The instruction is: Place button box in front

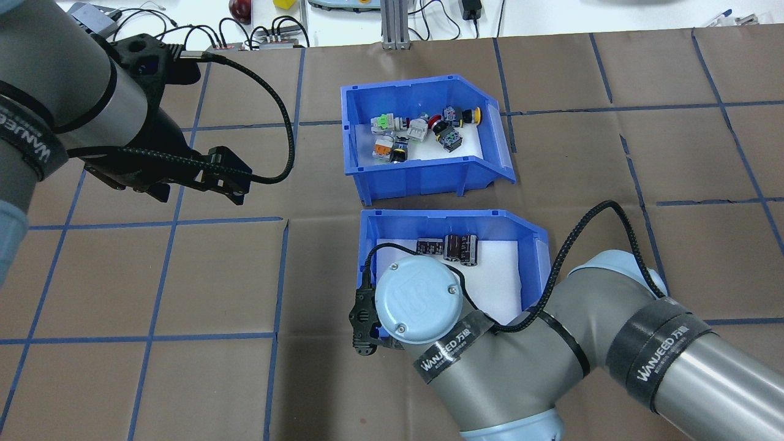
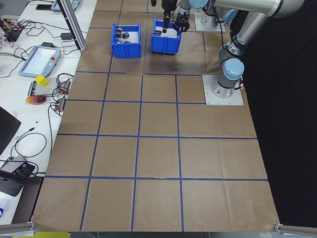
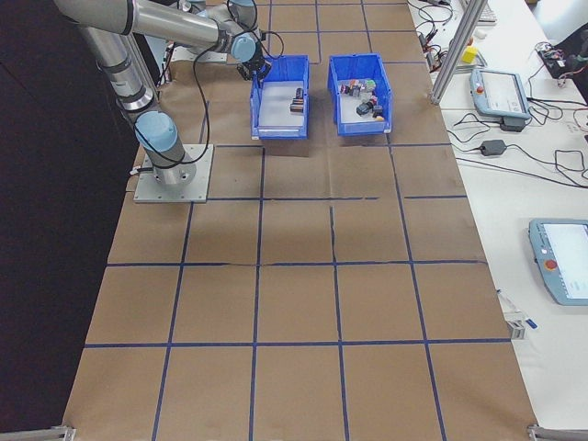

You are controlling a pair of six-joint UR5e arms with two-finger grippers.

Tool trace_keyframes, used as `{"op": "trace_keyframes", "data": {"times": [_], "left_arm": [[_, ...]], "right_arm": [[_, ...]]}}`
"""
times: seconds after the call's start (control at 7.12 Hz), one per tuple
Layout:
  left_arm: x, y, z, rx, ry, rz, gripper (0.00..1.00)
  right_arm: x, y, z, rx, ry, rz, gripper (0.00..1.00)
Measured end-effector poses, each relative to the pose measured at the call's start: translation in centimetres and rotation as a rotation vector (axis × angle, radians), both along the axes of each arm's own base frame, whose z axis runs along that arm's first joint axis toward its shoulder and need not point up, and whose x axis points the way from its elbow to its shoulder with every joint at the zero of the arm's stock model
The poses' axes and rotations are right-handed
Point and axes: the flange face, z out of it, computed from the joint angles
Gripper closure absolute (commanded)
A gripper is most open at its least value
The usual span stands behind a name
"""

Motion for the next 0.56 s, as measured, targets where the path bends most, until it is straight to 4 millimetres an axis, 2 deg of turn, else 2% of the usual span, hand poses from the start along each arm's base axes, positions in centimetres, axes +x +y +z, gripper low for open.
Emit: {"op": "trace_keyframes", "data": {"times": [0.28,0.56], "left_arm": [[0.1,0.1,-0.3,0.006,-0.002,-0.002,0.01],[0.0,0.4,-0.5,0.021,-0.004,-0.005,0.01]], "right_arm": [[-0.2,0.5,-0.5,0.009,-0.002,-0.004,0.0],[-0.5,0.5,0.6,-0.012,-0.01,-0.009,0.0]]}}
